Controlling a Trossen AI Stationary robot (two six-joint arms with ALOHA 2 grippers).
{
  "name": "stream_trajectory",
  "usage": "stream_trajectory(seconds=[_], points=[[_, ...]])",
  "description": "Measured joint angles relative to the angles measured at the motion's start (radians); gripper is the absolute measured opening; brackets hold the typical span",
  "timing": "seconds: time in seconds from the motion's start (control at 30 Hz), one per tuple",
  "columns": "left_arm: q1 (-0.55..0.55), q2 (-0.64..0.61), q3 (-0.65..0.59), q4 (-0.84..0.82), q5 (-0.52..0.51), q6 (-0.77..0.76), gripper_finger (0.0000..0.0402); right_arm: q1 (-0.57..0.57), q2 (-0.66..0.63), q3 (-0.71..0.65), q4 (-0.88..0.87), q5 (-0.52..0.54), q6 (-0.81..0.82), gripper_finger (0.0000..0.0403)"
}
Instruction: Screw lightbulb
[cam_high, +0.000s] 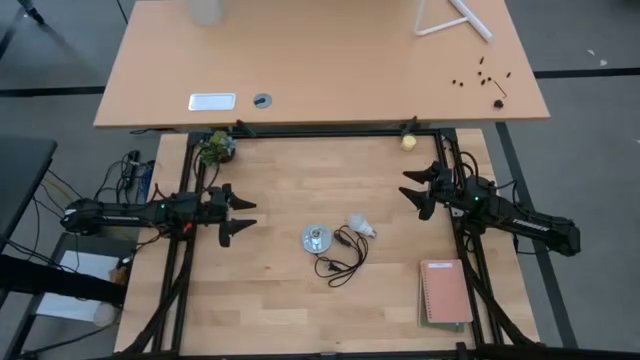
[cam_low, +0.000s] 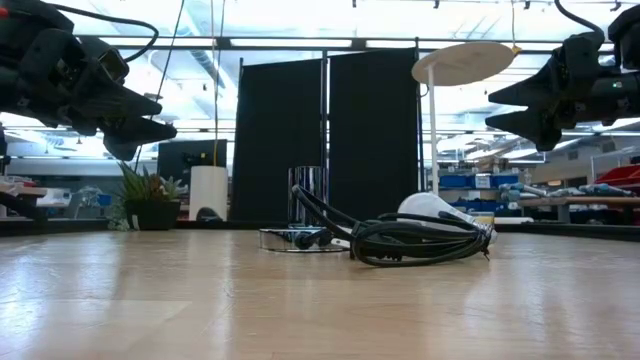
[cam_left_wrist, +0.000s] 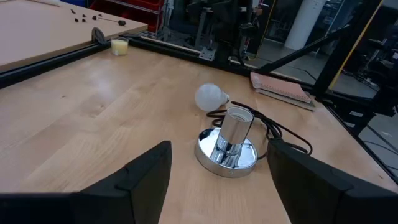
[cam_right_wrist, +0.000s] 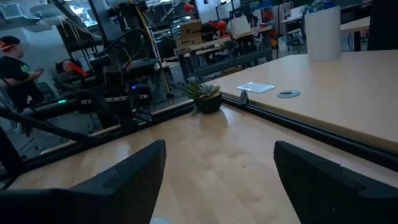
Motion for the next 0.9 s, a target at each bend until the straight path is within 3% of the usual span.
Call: stream_trajectory(seconds=[0.3, 0.47, 0.9], points=[[0.000, 0.000, 0.000, 0.004, -0.011, 0.028, 0.0268, 0.000, 0.000, 0.000, 0.000, 0.000, 0.000, 0.0308], [0.000, 0.000, 0.000, 0.070, -0.082, 0.057, 0.0268, 0.000, 0.000, 0.000, 0.000, 0.000, 0.000, 0.0308], [0.000, 0.000, 0.000, 0.196, -0.089, 0.053, 0.0268, 0.000, 0.000, 0.000, 0.029, 0.000, 0.000, 0.0308]])
